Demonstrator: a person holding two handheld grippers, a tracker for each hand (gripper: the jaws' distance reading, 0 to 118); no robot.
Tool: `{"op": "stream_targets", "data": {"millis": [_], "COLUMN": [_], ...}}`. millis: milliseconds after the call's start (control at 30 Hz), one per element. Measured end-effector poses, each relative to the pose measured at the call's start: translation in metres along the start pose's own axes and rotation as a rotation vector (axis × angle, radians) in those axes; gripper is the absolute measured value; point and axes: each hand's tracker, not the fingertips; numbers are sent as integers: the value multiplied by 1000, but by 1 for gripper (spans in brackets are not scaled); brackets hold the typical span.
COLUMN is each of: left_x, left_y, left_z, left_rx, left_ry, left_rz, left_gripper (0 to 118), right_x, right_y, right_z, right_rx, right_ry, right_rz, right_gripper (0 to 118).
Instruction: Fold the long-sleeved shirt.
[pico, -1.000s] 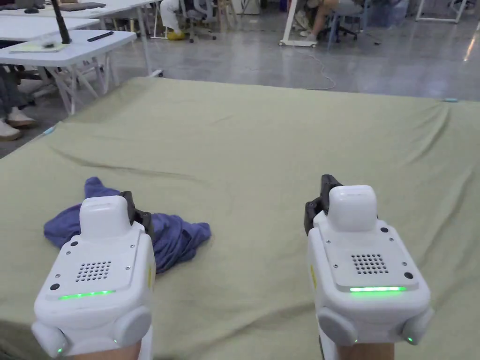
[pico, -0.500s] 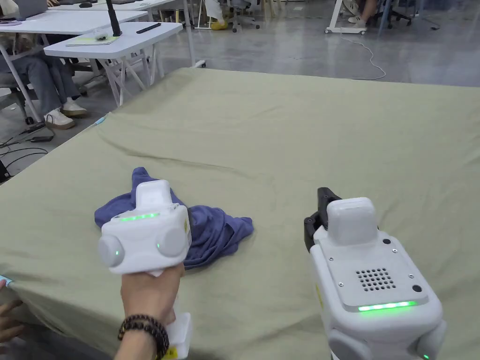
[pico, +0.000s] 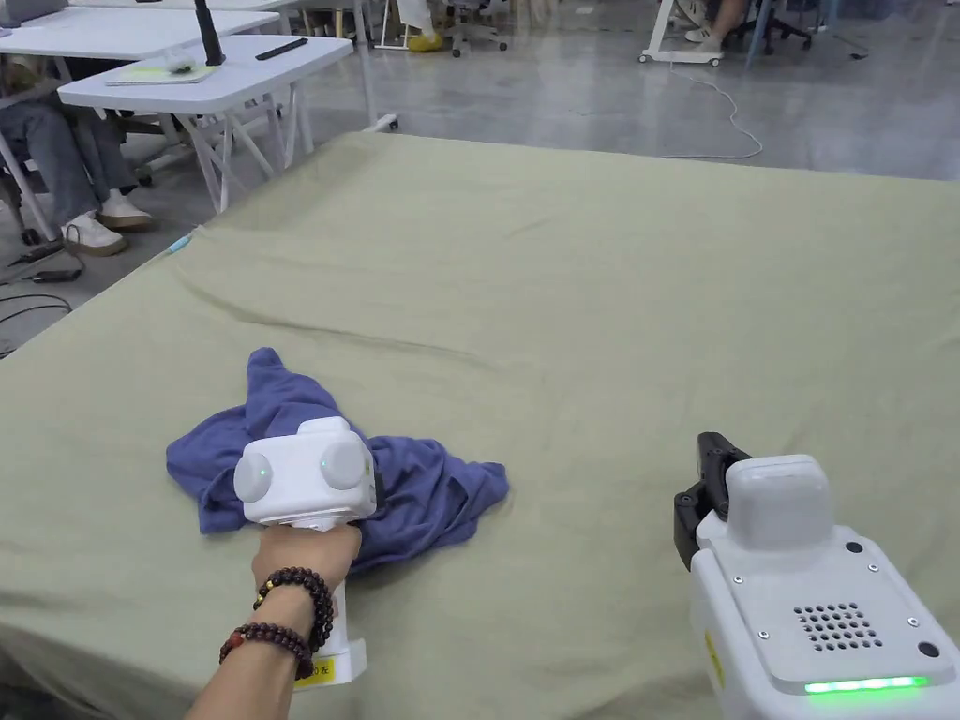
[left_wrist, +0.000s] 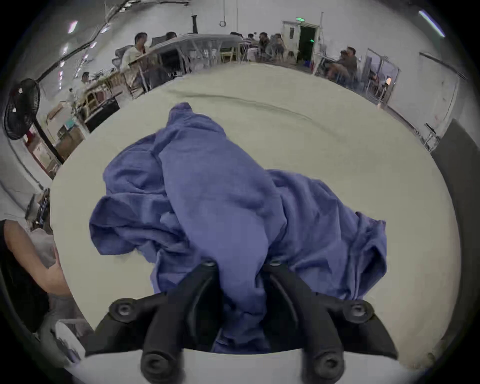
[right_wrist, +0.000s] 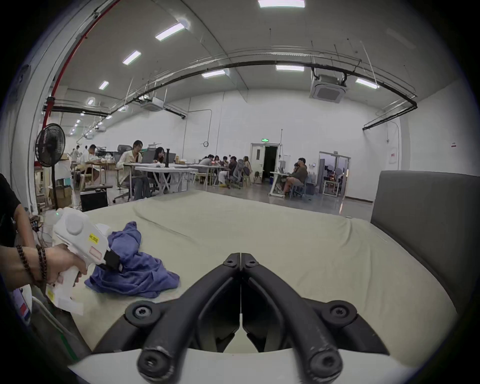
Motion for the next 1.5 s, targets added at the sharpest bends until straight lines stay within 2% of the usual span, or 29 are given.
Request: {"op": "stream_targets", "data": {"millis": [67,167,233,300,467,600,700,800,900,967,1000,1033,1067,1100,1133,1333,1500], "left_x": [3,12,26,48,142,241,323,387,415,416,412,405,394,385,373,279,196], "left_y": [4,7,9,10,-9,-40,-80,-121,-154,-165,-166,-164,-161,-158,-154,-133,-142], "left_z": [3,28,50,71,114,141,158,154,148,147,148,149,151,153,158,192,208], "left_rx": [-34,46,107,139,156,87,67,-40,-86,-46,-29,-27,-3,31,51,257,472], "left_ry": [-19,-80,-188,-323,-577,-819,-884,-965,-954,-892,-875,-882,-896,-927,-951,-859,-658], "left_rz": [-42,-65,-70,-109,-277,-333,-486,-522,-564,-609,-603,-589,-567,-546,-536,-456,-360], "left_gripper": [14,12,6,6,5,5,5,5,5,6,9,22,54,101,118,118,118], "right_x": [4,12,20,30,72,119,154,185,206,212,212,211,207,205,201,179,169], "right_y": [0,-2,-2,-2,-2,-4,-6,-8,-12,-15,-17,-19,-20,-21,-22,-17,-14], "right_z": [-3,-4,-2,2,28,58,85,111,129,135,136,137,137,137,135,128,129], "right_rx": [-20,-28,-27,-28,0,6,20,-2,-13,-23,-27,-31,-34,-34,-33,-43,-62], "right_ry": [-3,-18,-32,-58,-157,-271,-373,-459,-507,-516,-517,-517,-515,-504,-481,-446,-406], "right_rz": [-1,-5,-21,-37,-73,-98,-116,-127,-138,-138,-139,-141,-145,-151,-158,-157,-162], "right_gripper": [0,0,0,0,0,0,0,0,0,0,0,0,0,0,0,0,0]}}
